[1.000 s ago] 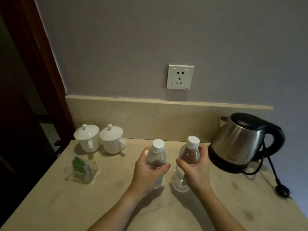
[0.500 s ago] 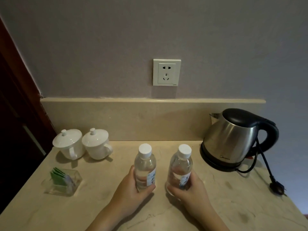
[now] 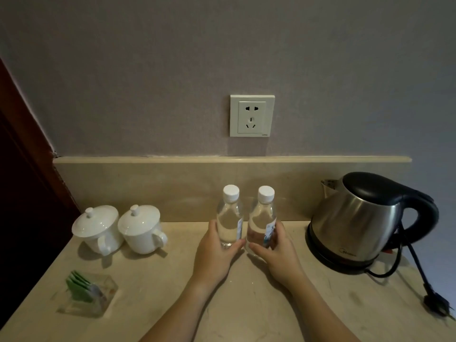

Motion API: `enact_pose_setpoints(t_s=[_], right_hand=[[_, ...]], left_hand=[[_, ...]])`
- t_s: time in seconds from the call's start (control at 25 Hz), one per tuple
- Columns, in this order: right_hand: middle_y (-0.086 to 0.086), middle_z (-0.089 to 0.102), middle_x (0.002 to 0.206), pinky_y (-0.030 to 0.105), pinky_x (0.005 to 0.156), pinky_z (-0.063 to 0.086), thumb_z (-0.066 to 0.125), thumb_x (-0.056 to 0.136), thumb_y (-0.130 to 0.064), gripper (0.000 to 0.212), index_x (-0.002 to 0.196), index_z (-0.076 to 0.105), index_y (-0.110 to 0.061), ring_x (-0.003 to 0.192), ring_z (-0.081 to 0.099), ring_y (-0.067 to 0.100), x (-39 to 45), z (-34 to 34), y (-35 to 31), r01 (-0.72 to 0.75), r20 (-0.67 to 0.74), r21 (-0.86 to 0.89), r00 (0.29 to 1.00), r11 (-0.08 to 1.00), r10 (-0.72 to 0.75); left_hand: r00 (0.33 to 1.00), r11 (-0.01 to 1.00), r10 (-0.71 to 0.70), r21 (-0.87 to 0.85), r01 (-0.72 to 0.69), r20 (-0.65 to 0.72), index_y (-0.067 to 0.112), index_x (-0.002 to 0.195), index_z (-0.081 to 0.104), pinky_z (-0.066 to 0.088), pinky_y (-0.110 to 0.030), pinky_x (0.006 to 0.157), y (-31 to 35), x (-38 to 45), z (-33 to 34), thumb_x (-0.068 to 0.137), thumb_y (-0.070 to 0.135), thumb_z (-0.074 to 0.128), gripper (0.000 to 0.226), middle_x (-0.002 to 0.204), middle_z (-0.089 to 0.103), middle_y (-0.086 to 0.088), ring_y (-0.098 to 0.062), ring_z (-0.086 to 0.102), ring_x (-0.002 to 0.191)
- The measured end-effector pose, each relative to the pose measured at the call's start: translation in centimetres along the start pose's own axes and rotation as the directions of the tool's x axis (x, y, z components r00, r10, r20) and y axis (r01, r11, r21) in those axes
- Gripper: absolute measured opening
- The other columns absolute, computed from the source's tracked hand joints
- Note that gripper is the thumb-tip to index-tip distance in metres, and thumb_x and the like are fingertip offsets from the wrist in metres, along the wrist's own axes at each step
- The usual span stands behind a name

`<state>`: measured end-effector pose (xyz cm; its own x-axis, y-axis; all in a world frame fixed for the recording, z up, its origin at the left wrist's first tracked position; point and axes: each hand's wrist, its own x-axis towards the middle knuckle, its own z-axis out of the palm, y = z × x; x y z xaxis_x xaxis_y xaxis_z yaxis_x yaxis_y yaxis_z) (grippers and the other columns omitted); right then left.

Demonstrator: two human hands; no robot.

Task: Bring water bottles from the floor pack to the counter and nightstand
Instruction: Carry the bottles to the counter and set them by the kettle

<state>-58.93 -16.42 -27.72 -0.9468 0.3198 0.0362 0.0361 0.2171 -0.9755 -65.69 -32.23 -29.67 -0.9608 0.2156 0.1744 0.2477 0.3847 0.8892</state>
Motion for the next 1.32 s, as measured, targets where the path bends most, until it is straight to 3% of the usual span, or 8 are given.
enact_pose_setpoints(t_s=[0.28, 0.44, 0.56, 0.64, 0.76, 0.96, 1.16, 1.32], right_hand=[[-0.034, 0.069, 0.105, 0.019, 0.079, 0.055, 0.078, 0.081, -0.015, 0.062, 0.130, 0.047, -0.035, 0.099, 0.067, -0.006, 2.8, 1.1, 0.8, 0.042, -0.085, 0.000, 0.995, 0.999, -0.042], [-0.026, 0.068, 0.112, 0.025, 0.087, 0.056, 0.080, 0.079, -0.026, 0.067, 0.134, 0.044, -0.040, 0.104, 0.065, -0.006, 2.8, 1.1, 1.2, 0.008, -0.083, -0.003, 0.997, 1.000, -0.008], [-0.026, 0.063, 0.114, 0.023, 0.090, 0.055, 0.079, 0.080, -0.027, 0.063, 0.130, 0.044, -0.042, 0.103, 0.064, -0.004, 3.0, 1.3, 0.9, 0.004, -0.104, -0.088, 0.995, 0.996, -0.014], [-0.020, 0.063, 0.113, 0.027, 0.090, 0.056, 0.083, 0.076, -0.026, 0.063, 0.126, 0.046, -0.036, 0.104, 0.064, 0.002, 3.4, 1.5, 1.0, -0.008, -0.143, -0.122, 0.990, 0.993, -0.009], [-0.019, 0.063, 0.107, 0.031, 0.085, 0.059, 0.085, 0.071, -0.035, 0.064, 0.120, 0.044, -0.035, 0.100, 0.065, 0.004, 4.0, 1.8, 1.4, -0.016, -0.174, -0.177, 0.985, 0.984, -0.015], [-0.028, 0.056, 0.101, 0.020, 0.081, 0.052, 0.083, 0.073, -0.031, 0.062, 0.121, 0.045, -0.042, 0.095, 0.060, -0.002, 4.3, 1.7, 2.0, -0.011, -0.163, -0.213, 0.986, 0.977, -0.025], [-0.024, 0.059, 0.098, 0.016, 0.077, 0.047, 0.083, 0.073, -0.028, 0.058, 0.113, 0.044, -0.044, 0.085, 0.057, -0.010, 4.6, 1.8, 1.7, -0.004, -0.192, -0.255, 0.980, 0.967, -0.047], [-0.025, 0.055, 0.106, 0.015, 0.078, 0.044, 0.083, 0.075, -0.029, 0.060, 0.122, 0.047, -0.039, 0.086, 0.055, -0.007, 4.5, 1.9, 1.5, -0.015, -0.182, -0.272, 0.983, 0.962, -0.037]], left_hand=[[1.000, 0.999, -0.012, -0.034, 0.013, 0.004, 0.039, 0.120, 0.050, 0.055, -0.026, 0.080, -0.2, 3.2, 1.1, 0.071, 0.051, 0.079, 0.058, 0.107, 0.070, 0.019, 0.001, 0.067, 0.096], [0.994, 0.999, 0.032, -0.017, -0.034, -0.106, 0.044, 0.117, 0.049, 0.053, -0.026, 0.081, -0.4, 3.0, 0.8, 0.064, 0.051, 0.083, 0.063, 0.111, 0.062, 0.018, -0.002, 0.063, 0.101], [0.998, 0.988, -0.013, -0.152, 0.003, -0.064, 0.051, 0.111, 0.047, 0.053, -0.018, 0.079, -0.6, 3.0, 0.4, 0.070, 0.027, 0.087, 0.062, 0.110, 0.068, 0.020, 0.005, 0.066, 0.098], [0.998, 0.978, -0.024, -0.207, 0.013, -0.053, 0.046, 0.114, 0.051, 0.054, -0.023, 0.087, -1.2, 3.3, 0.3, 0.071, 0.014, 0.086, 0.064, 0.116, 0.070, 0.012, 0.002, 0.067, 0.102], [0.997, 0.975, 0.001, -0.220, -0.018, -0.077, 0.034, 0.120, 0.061, 0.054, -0.033, 0.095, -1.8, 3.6, 0.0, 0.069, 0.015, 0.087, 0.061, 0.120, 0.064, 0.007, -0.005, 0.066, 0.108], [0.998, 0.974, 0.001, -0.227, -0.014, -0.056, 0.023, 0.130, 0.055, 0.056, -0.033, 0.093, -1.9, 3.9, 0.3, 0.063, 0.017, 0.091, 0.077, 0.122, 0.064, 0.007, -0.005, 0.066, 0.108], [0.999, 0.972, 0.014, -0.232, -0.024, -0.043, 0.024, 0.129, 0.060, 0.054, -0.034, 0.096, -2.0, 4.1, 0.2, 0.071, 0.011, 0.085, 0.064, 0.122, 0.065, 0.004, -0.006, 0.065, 0.109], [0.999, 0.977, 0.043, -0.209, -0.047, -0.025, 0.022, 0.130, 0.058, 0.052, -0.033, 0.099, -2.0, 4.2, 0.0, 0.075, 0.011, 0.081, 0.060, 0.125, 0.059, 0.007, -0.003, 0.062, 0.113]])
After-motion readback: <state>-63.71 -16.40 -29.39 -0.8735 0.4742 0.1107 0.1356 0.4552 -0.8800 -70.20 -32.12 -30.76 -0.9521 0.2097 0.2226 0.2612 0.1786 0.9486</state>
